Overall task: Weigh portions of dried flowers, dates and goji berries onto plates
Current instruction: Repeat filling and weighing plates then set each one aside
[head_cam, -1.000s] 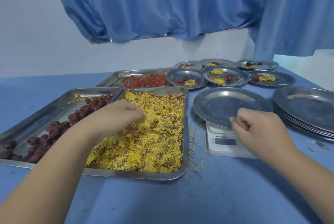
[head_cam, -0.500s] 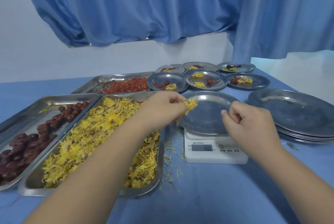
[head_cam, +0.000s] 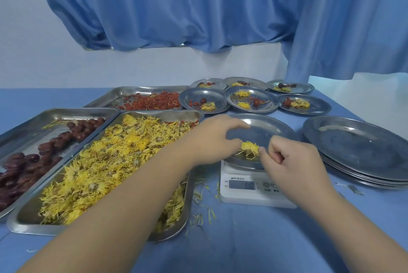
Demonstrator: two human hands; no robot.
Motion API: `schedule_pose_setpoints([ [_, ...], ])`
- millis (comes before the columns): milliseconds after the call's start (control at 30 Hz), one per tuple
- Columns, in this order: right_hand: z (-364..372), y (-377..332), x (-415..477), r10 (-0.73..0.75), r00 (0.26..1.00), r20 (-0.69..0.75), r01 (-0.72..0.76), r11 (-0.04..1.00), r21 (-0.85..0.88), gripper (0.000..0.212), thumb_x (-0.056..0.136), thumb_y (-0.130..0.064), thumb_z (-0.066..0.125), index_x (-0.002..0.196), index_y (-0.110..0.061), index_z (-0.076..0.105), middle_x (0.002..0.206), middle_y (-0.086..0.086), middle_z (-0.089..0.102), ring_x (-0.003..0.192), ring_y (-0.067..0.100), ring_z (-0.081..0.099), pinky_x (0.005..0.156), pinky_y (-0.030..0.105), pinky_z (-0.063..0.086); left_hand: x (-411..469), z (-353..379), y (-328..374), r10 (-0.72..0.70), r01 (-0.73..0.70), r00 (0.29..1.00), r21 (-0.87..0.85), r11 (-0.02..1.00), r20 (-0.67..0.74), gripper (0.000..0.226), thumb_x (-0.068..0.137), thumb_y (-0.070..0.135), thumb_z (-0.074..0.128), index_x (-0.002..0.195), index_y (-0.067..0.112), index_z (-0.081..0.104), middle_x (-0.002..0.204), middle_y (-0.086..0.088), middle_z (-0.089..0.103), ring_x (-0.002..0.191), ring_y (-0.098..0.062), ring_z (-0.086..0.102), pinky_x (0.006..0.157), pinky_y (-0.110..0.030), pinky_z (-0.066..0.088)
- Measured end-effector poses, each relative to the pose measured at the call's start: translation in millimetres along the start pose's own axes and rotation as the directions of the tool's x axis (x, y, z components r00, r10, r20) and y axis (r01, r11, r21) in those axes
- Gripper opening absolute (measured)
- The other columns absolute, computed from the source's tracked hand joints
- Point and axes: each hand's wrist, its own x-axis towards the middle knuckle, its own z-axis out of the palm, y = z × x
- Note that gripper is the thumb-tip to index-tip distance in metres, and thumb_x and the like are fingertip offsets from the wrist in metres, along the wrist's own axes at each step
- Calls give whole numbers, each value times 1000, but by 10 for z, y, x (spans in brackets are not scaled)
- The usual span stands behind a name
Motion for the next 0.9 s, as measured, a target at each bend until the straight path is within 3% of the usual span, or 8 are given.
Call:
schedule_pose_setpoints([
  [133, 86, -185, -94, -138, 990, 40, 137, 990, 7, 57, 81, -12, 69, 59, -25, 18, 48, -4, 21, 52, 17, 26, 46, 31, 27, -330, -272, -228, -78, 64, 988, -108, 992, -133, 28, 91, 30, 56, 116, 43, 61, 106, 28, 56, 84, 16, 54, 63, -7, 39],
  [300, 207, -516, -178, -251, 964, 89, 252, 968, 3, 37, 85, -33, 51, 62, -27, 23, 52, -10, 27, 50, 12, 29, 44, 28, 30, -743, -654, -815, -278, 267, 924, -78, 960, -261, 21, 93, 29, 55, 108, 42, 63, 99, 25, 61, 65, 13, 57, 52, -12, 39],
  [400, 271, -608, -210, -269, 950, 161, 272, 962, 3, 28, 87, -40, 45, 64, -25, 40, 58, -11, 39, 54, 9, 38, 45, 31, 40, -983, -923, -1284, -362, 405, 873, 74, 911, -326, 25, 97, 21, 51, 116, 31, 64, 117, 16, 61, 75, 8, 55, 60, -13, 41],
  [500, 295, -592, -200, -258, 942, 212, 266, 964, -8, 30, 88, -44, 41, 70, -24, 54, 65, -13, 46, 58, 6, 44, 49, 31, 44, -1264, -1226, -1740, -480, 573, 808, 269, 774, -341, 31, 96, 12, 45, 116, 20, 67, 122, 3, 65, 85, -13, 62, 67, -22, 45],
  [567, 294, -554, -179, -246, 941, 233, 249, 968, 15, 28, 88, -45, 40, 71, -27, 54, 66, -16, 44, 60, 5, 45, 51, 30, 44, -1442, -1368, -1963, -582, 655, 756, 331, 679, -301, 35, 96, 7, 42, 116, 16, 69, 119, -6, 67, 91, -22, 63, 69, -27, 45],
  [667, 293, -506, -151, -245, 942, 228, 244, 969, 34, 23, 89, -39, 48, 70, -28, 53, 65, -18, 40, 60, 5, 44, 51, 31, 43, -1619, -1421, -2139, -681, 675, 709, 459, 578, -185, 40, 96, 6, 41, 126, 18, 64, 131, -7, 61, 106, -22, 59, 90, -33, 45],
  [800, 310, -455, -154, -238, 942, 238, 233, 971, 50, 18, 87, -29, 58, 69, -25, 58, 64, -17, 43, 60, 5, 46, 52, 33, 45, -1673, -1382, -2223, -785, 713, 616, 473, 517, -71, 49, 93, 2, 40, 133, 22, 58, 138, -8, 55, 116, -24, 55, 105, -40, 41],
  [900, 307, -417, -158, -239, 937, 256, 232, 971, 59, 19, 87, -27, 60, 68, -25, 60, 62, -15, 48, 62, 6, 49, 55, 31, 45, -1668, -1401, -2251, -790, 734, 610, 413, 539, -52, 47, 92, 2, 42, 129, 23, 61, 132, -7, 58, 114, -24, 55, 105, -42, 40],
])
